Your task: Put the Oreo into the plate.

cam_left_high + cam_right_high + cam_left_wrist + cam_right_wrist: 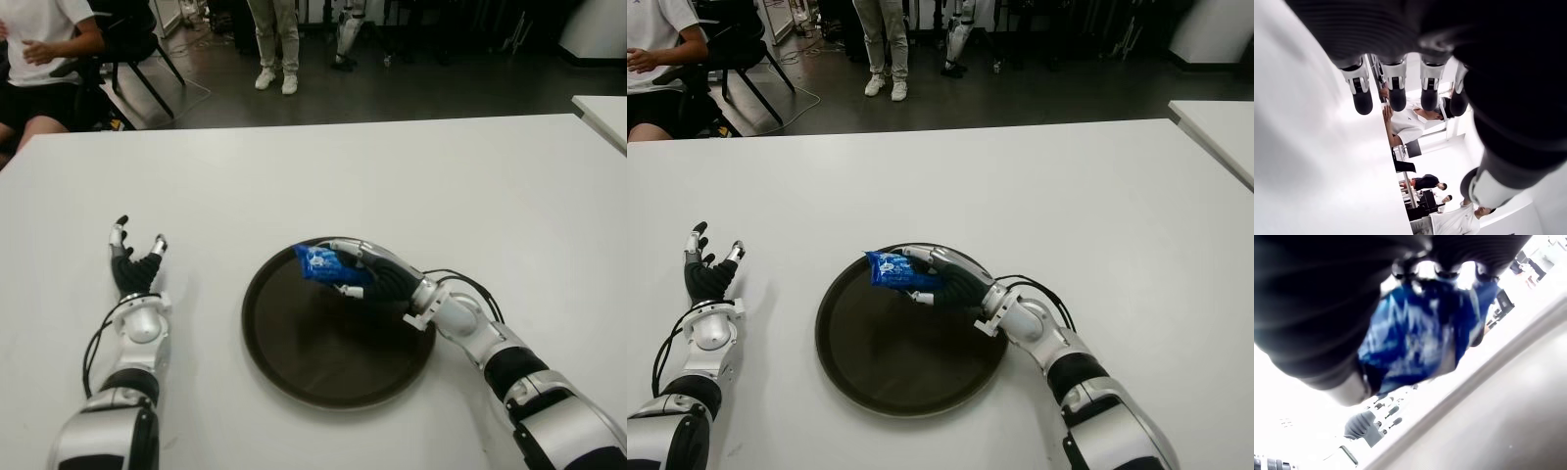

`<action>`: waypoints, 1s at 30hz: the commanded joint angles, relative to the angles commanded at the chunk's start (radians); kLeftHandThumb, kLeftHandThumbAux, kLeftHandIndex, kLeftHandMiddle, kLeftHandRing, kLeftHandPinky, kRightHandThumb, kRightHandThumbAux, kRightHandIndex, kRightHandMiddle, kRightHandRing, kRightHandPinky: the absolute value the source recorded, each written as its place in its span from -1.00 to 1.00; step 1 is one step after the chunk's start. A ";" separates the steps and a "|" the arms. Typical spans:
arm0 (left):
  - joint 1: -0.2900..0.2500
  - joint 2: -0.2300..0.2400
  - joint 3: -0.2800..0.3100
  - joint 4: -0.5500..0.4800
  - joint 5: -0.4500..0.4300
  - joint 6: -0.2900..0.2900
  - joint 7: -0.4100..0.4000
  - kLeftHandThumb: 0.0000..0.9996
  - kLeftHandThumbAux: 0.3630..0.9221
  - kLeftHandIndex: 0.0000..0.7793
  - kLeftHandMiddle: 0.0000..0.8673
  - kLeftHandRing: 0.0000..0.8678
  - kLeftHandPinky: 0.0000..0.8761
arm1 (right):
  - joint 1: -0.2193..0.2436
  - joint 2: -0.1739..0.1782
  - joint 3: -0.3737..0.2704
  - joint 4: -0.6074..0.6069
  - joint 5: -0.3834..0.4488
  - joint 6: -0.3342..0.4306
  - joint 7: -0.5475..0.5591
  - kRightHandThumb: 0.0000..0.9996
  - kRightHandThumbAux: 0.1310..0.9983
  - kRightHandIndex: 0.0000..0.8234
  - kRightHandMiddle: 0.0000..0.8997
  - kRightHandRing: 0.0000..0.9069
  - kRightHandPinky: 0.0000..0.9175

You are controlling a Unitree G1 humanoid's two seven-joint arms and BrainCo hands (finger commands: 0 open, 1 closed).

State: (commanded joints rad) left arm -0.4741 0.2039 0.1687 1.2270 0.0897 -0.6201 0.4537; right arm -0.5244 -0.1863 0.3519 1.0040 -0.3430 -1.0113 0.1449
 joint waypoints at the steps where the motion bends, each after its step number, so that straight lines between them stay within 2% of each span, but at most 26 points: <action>1: 0.000 0.000 -0.001 0.000 0.001 0.000 0.002 -1.00 0.31 -0.89 -0.90 -0.95 -0.93 | 0.000 0.001 -0.001 0.002 0.002 -0.001 0.002 -0.31 0.23 -0.55 -0.42 -0.46 -0.44; 10: 0.002 0.002 -0.013 -0.003 0.017 -0.002 0.024 -1.00 0.34 -0.88 -0.88 -0.92 -0.89 | 0.001 0.015 -0.021 0.015 0.037 -0.007 0.038 -0.06 0.24 -0.48 -0.39 -0.42 -0.40; 18: 0.002 0.004 -0.014 -0.001 0.015 -0.005 0.019 -1.00 0.28 -0.88 -0.89 -0.92 -0.90 | -0.004 0.017 -0.024 0.031 0.013 -0.040 0.003 -0.06 0.23 -0.45 -0.36 -0.38 -0.34; 25: 0.004 0.002 -0.009 -0.001 0.007 -0.010 0.011 -1.00 0.34 -0.88 -0.88 -0.92 -0.92 | -0.010 0.015 -0.019 0.041 -0.004 -0.049 -0.010 0.04 0.24 -0.41 -0.37 -0.41 -0.41; 30: 0.005 0.000 -0.005 -0.003 0.002 -0.015 0.003 -1.00 0.29 -0.90 -0.92 -0.96 -0.95 | -0.014 0.016 -0.019 0.048 -0.011 -0.055 -0.016 -0.11 0.29 -0.40 -0.37 -0.41 -0.42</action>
State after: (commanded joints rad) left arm -0.4695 0.2037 0.1637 1.2243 0.0919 -0.6348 0.4569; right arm -0.5381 -0.1700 0.3334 1.0516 -0.3536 -1.0663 0.1293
